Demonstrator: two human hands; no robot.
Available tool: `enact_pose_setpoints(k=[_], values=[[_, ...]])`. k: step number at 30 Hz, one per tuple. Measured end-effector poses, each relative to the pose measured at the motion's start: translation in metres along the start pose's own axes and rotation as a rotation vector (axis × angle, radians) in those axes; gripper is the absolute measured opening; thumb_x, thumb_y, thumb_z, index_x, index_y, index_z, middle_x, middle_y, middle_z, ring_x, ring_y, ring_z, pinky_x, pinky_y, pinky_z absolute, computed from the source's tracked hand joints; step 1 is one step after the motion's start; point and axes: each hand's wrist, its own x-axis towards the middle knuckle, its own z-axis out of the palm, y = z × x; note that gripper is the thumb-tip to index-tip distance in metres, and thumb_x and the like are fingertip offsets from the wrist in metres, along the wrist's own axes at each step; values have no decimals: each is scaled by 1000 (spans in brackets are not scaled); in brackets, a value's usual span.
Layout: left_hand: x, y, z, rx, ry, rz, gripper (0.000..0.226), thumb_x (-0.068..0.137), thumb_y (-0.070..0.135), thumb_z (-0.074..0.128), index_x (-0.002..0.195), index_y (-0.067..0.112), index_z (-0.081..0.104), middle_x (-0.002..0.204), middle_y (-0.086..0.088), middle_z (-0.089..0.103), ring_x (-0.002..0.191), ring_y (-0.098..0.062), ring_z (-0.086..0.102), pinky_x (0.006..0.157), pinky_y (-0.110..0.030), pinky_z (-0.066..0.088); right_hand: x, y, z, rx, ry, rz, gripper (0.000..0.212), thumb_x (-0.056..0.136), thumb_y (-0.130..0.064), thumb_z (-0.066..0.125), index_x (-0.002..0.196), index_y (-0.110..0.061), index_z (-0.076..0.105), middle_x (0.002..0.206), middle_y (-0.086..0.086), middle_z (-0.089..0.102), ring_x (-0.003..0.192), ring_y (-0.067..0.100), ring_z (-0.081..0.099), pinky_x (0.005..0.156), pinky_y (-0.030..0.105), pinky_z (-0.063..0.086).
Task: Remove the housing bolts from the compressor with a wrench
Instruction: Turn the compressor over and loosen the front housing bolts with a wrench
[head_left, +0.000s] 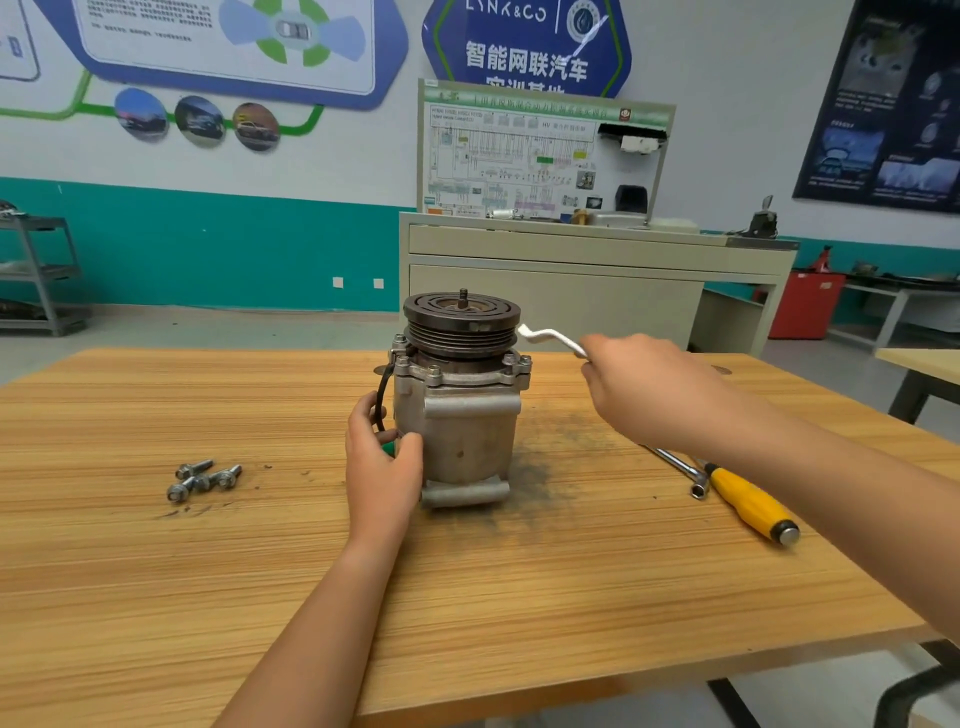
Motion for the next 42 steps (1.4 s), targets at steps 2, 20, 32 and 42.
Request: enact_pose_setpoints(k=[2,20,32,42], values=[[-1,0,0,1,-2,-1,57,88,4,51,139,25,34,135,2,42,96,1,50,74,-20,42,-1,-9,0,-50,-42,-17,15,94,-11,37,103,-15,49,66,-2,40,57,14,39,44,27,27],[-1,2,-1,2,-2,-5,57,88,4,51,139,25,34,136,1,43,95,3,49,77,-22,41,17,-16,-24,-527,-131,-317,10,93,-17,36,89,-14,45,59,-2,34,49,12,33,41,25,25],[0,2,-2,13,1,-9,56,88,5,51,138,26,35,134,2,44,96,1,50,75,-20,42,64,22,-3,-688,30,-408,29,92,-1,40,120,-8,43,64,-2,48,51,14,44,42,25,32],[1,3,-4,58,21,-16,52,89,5,50,136,26,38,123,6,47,92,5,51,66,-12,39,75,17,31,322,454,40,30,100,-15,33,125,-6,44,75,7,56,69,28,53,58,32,35]])
